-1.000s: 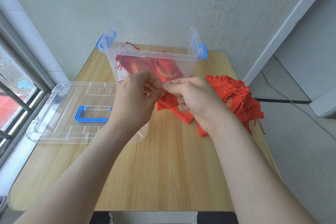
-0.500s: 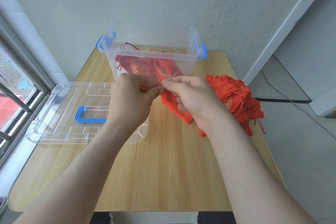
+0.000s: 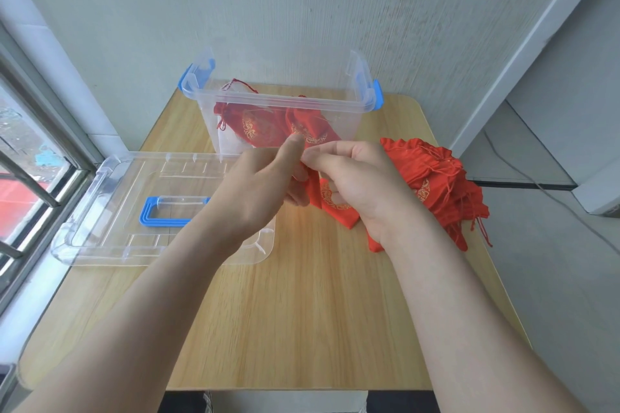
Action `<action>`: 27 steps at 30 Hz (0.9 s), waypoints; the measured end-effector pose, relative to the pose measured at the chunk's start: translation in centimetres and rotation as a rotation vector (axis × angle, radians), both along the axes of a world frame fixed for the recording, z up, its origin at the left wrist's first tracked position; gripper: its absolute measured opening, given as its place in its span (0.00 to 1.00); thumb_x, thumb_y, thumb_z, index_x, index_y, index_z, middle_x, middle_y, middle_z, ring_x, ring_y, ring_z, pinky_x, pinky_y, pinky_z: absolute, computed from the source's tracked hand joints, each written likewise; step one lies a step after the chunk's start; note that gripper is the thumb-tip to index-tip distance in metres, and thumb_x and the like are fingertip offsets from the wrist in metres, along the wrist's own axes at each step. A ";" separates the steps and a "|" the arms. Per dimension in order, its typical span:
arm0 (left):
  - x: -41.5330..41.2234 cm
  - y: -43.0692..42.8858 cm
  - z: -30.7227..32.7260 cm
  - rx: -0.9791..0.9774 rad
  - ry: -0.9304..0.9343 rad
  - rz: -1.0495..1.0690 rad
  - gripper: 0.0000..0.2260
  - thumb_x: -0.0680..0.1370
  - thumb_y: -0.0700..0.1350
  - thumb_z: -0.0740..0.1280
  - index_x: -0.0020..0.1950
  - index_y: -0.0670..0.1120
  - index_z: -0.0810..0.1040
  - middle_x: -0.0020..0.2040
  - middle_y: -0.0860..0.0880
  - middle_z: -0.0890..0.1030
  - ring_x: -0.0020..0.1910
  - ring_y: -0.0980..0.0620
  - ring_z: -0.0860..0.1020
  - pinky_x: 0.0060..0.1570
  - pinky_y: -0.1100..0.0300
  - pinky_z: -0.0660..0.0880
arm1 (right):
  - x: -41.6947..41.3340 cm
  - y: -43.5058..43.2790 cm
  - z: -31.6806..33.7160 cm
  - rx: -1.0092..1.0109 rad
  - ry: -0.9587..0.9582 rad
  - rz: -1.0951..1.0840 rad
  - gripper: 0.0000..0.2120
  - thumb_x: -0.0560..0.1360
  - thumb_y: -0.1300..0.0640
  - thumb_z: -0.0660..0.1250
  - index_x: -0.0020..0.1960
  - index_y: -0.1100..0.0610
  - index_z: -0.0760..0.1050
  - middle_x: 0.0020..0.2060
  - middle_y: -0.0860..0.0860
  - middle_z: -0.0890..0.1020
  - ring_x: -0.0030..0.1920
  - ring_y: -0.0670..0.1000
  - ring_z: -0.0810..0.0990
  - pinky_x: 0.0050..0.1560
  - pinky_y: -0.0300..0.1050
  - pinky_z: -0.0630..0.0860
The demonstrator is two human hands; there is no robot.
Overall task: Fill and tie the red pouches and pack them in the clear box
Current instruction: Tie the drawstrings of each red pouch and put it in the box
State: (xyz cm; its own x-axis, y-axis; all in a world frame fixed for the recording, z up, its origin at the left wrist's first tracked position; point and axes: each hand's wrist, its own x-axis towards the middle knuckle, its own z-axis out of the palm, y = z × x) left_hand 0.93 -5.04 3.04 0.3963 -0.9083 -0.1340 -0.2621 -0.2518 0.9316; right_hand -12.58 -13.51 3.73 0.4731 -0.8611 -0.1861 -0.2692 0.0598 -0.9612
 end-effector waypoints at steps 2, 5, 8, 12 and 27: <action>0.0 -0.2 -0.2 -0.009 0.004 -0.010 0.24 0.88 0.55 0.57 0.45 0.39 0.80 0.29 0.54 0.80 0.31 0.55 0.77 0.42 0.55 0.76 | 0.0 0.0 -0.1 -0.024 0.005 0.013 0.05 0.80 0.57 0.73 0.46 0.56 0.86 0.25 0.40 0.79 0.25 0.36 0.75 0.29 0.31 0.73; 0.3 -0.4 -0.5 0.026 -0.020 0.023 0.18 0.88 0.52 0.59 0.45 0.44 0.79 0.25 0.58 0.73 0.28 0.55 0.69 0.37 0.55 0.71 | 0.2 -0.4 -0.4 -0.055 0.048 0.031 0.06 0.80 0.58 0.72 0.47 0.52 0.87 0.26 0.37 0.79 0.27 0.36 0.75 0.32 0.32 0.71; 0.7 -0.4 -0.6 0.019 -0.067 0.070 0.16 0.86 0.53 0.62 0.45 0.48 0.82 0.22 0.59 0.70 0.24 0.56 0.66 0.31 0.62 0.67 | 0.3 -0.6 -0.6 -0.070 0.041 0.042 0.09 0.80 0.61 0.69 0.48 0.54 0.87 0.25 0.37 0.78 0.27 0.36 0.75 0.30 0.31 0.69; 1.0 -0.2 -1.0 -0.023 -0.151 0.092 0.13 0.86 0.51 0.64 0.49 0.47 0.83 0.20 0.59 0.70 0.18 0.58 0.64 0.21 0.69 0.61 | 0.3 -0.7 -1.5 -0.273 0.141 -0.015 0.08 0.78 0.61 0.70 0.47 0.52 0.87 0.30 0.41 0.83 0.31 0.36 0.78 0.32 0.30 0.72; 1.8 -0.5 -1.8 0.004 -0.236 0.198 0.15 0.82 0.53 0.69 0.42 0.45 0.81 0.25 0.57 0.72 0.20 0.59 0.68 0.22 0.69 0.62 | -0.2 -1.3 -2.6 -0.436 0.236 -0.015 0.05 0.79 0.56 0.73 0.46 0.54 0.86 0.17 0.36 0.69 0.23 0.38 0.73 0.27 0.29 0.64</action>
State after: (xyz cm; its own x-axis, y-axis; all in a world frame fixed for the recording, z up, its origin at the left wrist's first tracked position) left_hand 2.70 -5.54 1.23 0.5860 -0.8101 -0.0209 -0.4168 -0.3234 0.8495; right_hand -12.81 -14.81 1.13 0.4487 -0.8889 0.0926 -0.4850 -0.3292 -0.8102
